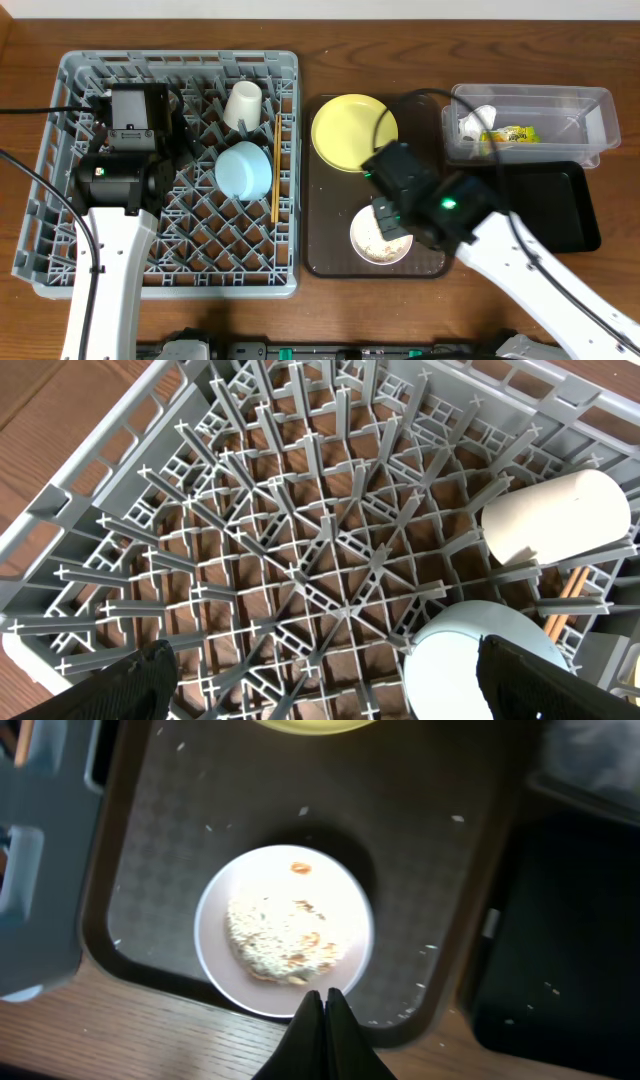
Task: Sort waste into correct bins and load items into the dishwasher rack
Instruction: 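Lift the pink bowl and carry it over the black tray, then tilt the pink bowl to pour the rice onto the black tray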
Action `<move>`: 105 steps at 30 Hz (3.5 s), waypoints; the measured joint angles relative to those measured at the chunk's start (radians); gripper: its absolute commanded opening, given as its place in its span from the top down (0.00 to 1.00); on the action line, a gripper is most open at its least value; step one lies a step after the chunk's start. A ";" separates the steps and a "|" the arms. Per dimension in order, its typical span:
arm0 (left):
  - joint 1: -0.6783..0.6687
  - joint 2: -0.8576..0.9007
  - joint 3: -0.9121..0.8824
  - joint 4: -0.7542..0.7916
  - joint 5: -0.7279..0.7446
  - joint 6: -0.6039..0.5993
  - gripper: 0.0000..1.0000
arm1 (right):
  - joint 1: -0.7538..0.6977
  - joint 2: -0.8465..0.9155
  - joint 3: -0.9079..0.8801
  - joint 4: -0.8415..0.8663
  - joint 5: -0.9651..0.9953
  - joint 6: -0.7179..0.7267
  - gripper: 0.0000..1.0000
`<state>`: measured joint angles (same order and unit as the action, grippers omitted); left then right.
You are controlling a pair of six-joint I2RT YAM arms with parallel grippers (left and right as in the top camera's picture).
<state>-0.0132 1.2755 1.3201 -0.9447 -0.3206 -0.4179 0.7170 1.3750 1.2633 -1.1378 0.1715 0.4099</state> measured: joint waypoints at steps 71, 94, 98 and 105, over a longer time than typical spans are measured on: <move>0.000 0.000 0.000 0.000 0.000 0.000 0.04 | 0.069 0.360 0.135 -0.128 -0.093 0.023 0.99; 0.000 0.000 0.000 0.000 0.000 0.000 0.03 | -0.438 0.021 0.176 -0.235 -0.293 -0.132 0.99; 0.000 0.000 0.000 0.000 0.000 0.000 0.04 | -0.591 0.013 0.175 -0.230 -0.466 -0.242 0.99; 0.000 0.000 0.000 0.000 0.000 0.000 0.03 | -0.795 0.012 0.067 -0.179 -0.673 -0.379 0.99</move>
<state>-0.0132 1.2758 1.3201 -0.9447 -0.3206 -0.4179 -0.0776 1.3872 1.3304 -1.3163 -0.5011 0.0307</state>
